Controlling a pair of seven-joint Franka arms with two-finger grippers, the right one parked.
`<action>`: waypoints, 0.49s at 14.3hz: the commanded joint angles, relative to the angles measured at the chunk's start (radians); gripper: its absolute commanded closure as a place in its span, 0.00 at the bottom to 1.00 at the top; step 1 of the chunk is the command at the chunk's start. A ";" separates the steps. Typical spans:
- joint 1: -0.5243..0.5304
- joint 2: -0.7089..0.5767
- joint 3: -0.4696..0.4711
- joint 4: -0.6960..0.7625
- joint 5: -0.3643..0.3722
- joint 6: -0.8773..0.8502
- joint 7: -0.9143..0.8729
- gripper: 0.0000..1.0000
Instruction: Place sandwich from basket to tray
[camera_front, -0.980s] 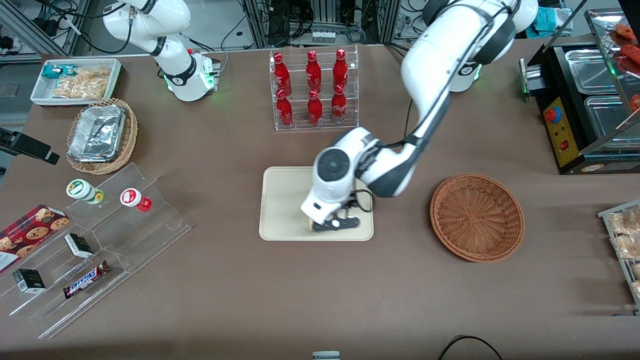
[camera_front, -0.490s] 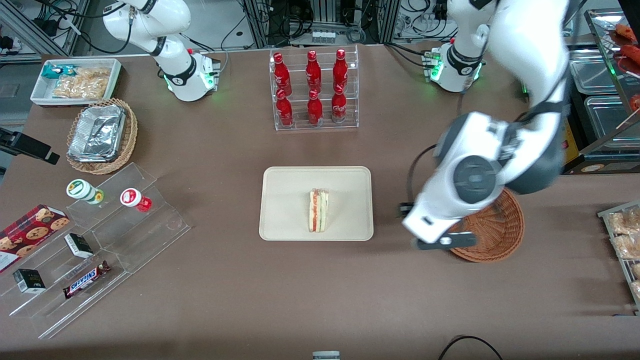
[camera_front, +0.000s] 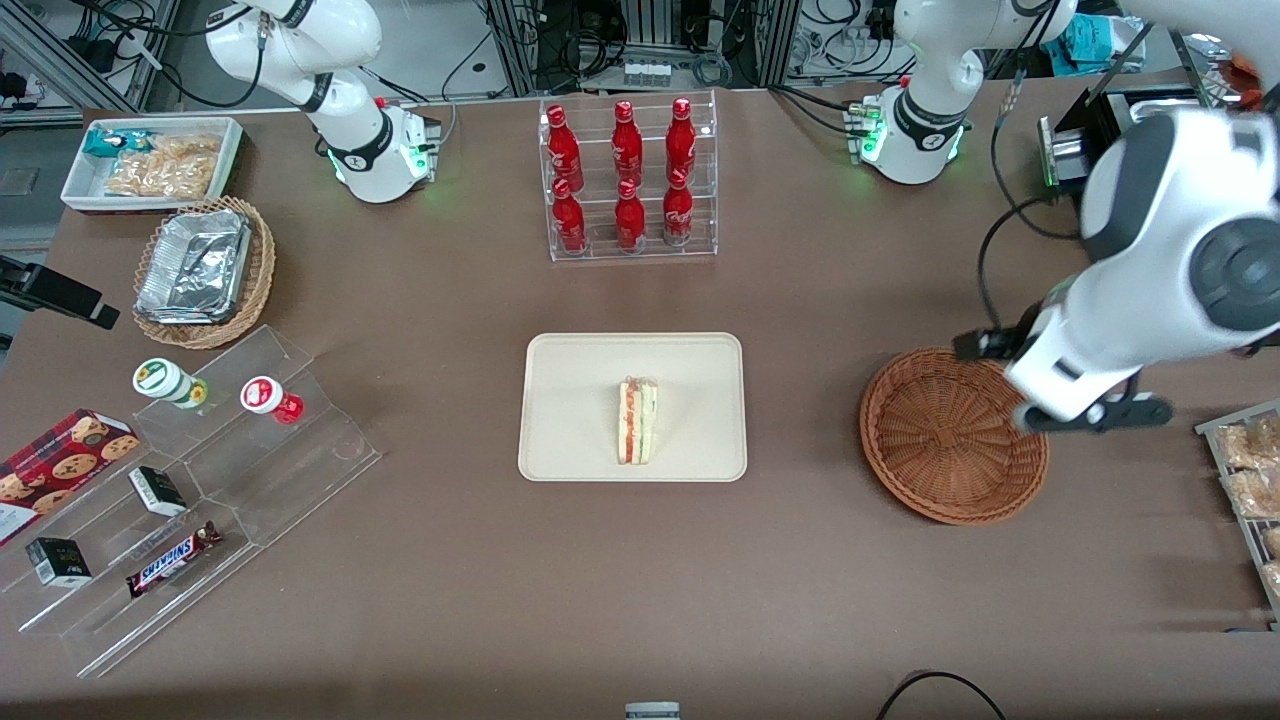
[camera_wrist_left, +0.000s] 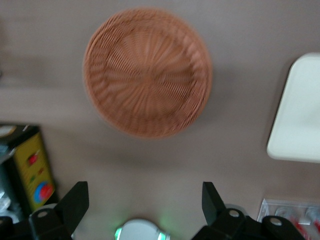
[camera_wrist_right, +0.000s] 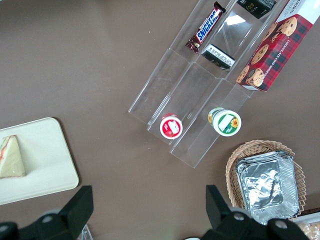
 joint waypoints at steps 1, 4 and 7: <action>0.010 -0.152 -0.005 -0.086 -0.005 -0.088 0.017 0.00; 0.049 -0.264 -0.005 -0.198 -0.015 -0.077 0.019 0.00; 0.053 -0.225 -0.007 -0.113 -0.017 -0.083 0.017 0.00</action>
